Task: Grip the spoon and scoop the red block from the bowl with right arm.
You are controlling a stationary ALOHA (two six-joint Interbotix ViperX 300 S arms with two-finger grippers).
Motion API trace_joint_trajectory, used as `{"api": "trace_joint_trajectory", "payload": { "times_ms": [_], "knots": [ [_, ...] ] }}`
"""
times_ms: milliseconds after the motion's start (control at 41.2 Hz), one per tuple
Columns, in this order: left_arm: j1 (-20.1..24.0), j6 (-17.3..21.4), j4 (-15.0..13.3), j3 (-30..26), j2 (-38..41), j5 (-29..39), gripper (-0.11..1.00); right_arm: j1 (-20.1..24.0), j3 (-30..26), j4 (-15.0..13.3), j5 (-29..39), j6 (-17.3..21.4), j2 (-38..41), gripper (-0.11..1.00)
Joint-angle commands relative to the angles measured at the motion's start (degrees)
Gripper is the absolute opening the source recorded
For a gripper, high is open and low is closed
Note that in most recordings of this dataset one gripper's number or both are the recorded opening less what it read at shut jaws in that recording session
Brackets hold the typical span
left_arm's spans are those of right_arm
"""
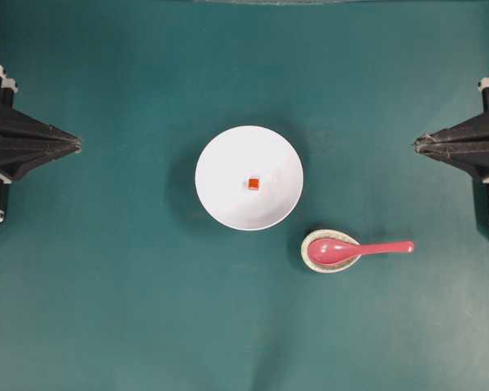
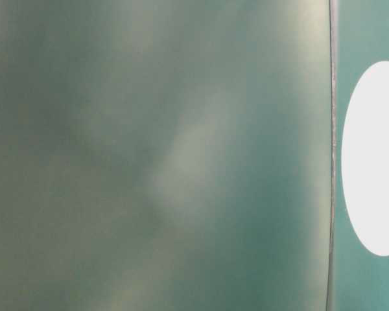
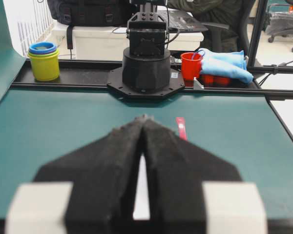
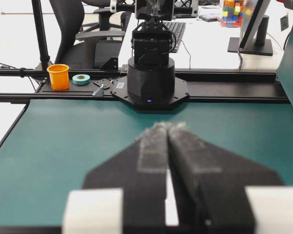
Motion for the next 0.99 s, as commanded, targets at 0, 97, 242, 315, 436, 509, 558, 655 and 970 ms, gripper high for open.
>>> {"api": "trace_joint_trajectory", "payload": {
  "times_ms": [0, 97, 242, 315, 436, 509, 558, 655, 970],
  "knots": [
    [-0.3, 0.4, 0.4, -2.5, 0.6, 2.1, 0.00, 0.0, -0.8, 0.0, -0.4, 0.4, 0.4, 0.00],
    [-0.2, 0.4, 0.5, -3.3, 0.7, 4.8, 0.00, -0.1, -1.9, -0.1, 1.8, 0.1, 0.8, 0.00],
    [-0.3, 0.3, 0.5, -3.3, 0.7, 5.2, 0.00, -0.1, -3.3, 0.0, 4.4, 0.1, 0.8, 0.00],
    [-0.3, 0.3, 0.5, -3.3, 0.7, 5.5, 0.00, -0.1, -3.6, 0.0, 4.8, 0.4, 0.8, 0.00],
    [-0.3, 0.3, 0.6, -3.3, 0.7, 7.6, 0.00, -0.1, -3.8, 0.1, 5.1, 0.4, 0.8, 0.00],
    [-0.3, 0.2, 0.5, -3.3, 0.7, 9.1, 0.00, 0.0, -3.9, 0.0, 4.9, 0.5, 0.8, 0.00],
    [-0.2, -0.1, 0.6, -3.4, 0.7, 10.1, 0.00, 0.0, -3.9, 0.1, 4.9, 0.5, 0.8, 0.00],
    [-0.2, -0.4, 0.6, -3.6, 0.7, 11.3, 0.00, 0.0, -4.0, 0.1, 4.8, 0.6, 0.8, 0.00],
    [-0.3, -0.4, 0.5, -4.0, 0.7, 13.0, 0.00, 0.5, -4.4, 2.1, 5.1, 1.1, 1.6, 0.06]
  ]
}}
